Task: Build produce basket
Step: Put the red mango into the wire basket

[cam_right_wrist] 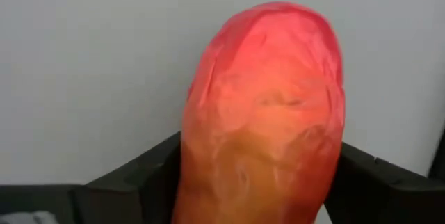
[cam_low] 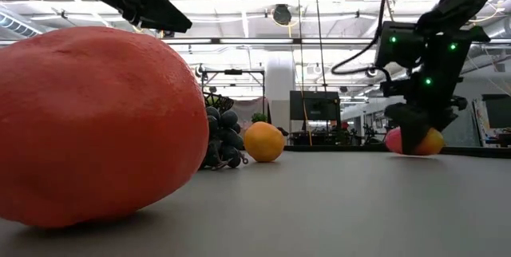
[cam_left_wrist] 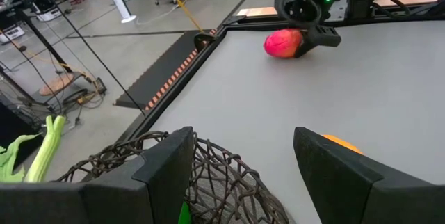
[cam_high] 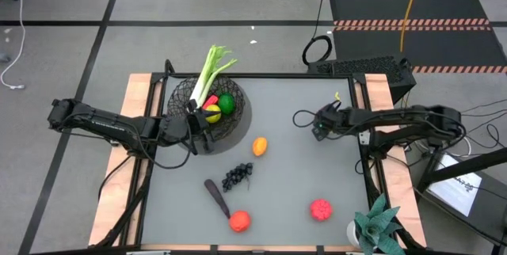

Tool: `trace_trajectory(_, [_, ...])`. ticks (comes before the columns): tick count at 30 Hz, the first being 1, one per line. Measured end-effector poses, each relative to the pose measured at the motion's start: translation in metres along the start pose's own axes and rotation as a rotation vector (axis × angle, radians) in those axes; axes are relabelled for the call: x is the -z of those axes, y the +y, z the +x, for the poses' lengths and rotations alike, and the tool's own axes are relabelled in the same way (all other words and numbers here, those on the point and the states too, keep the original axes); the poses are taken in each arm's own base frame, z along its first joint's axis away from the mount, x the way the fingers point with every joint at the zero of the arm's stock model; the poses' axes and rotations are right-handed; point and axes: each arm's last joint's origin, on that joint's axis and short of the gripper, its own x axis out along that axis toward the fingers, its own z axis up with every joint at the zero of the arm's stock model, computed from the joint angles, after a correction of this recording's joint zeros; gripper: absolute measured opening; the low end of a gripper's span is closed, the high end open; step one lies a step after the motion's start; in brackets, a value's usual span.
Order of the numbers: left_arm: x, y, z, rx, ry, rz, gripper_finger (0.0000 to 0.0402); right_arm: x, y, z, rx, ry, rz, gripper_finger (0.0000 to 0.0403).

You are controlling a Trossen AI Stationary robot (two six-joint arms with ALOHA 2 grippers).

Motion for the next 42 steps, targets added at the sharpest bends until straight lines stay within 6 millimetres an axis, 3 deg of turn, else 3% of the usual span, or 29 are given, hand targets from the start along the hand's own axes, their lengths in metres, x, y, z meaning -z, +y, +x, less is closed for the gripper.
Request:
trace_trajectory(8, [-0.001,0.000,0.000,-0.001,-0.011,-0.006,0.0248,-0.012,0.007,-0.017,-0.224,-0.139,-0.041,0.0267])
trace_trajectory(16, [-0.010,0.001,0.000,-0.010,-0.094,-0.027,0.0248,-0.026,0.029,-0.051,-0.514,-0.445,-0.106,0.0262])
trace_trajectory(25, [-0.010,0.001,-0.001,-0.009,-0.095,-0.042,0.0248,-0.033,0.051,-0.086,-0.720,-0.762,-0.189,0.0264])
trace_trajectory(30, [-0.010,0.001,0.000,-0.008,-0.094,-0.044,0.0248,-0.029,0.058,-0.101,-0.734,-0.921,-0.359,0.0267])
trace_trajectory(37, [-0.010,0.001,0.000,-0.005,-0.095,-0.052,0.0248,-0.019,0.065,-0.107,-0.594,-1.077,-0.757,0.0269])
trace_trajectory(42, [-0.010,0.000,0.000,0.026,-0.097,-0.058,0.0248,-0.015,0.068,-0.110,-0.540,-1.136,-0.902,0.0269])
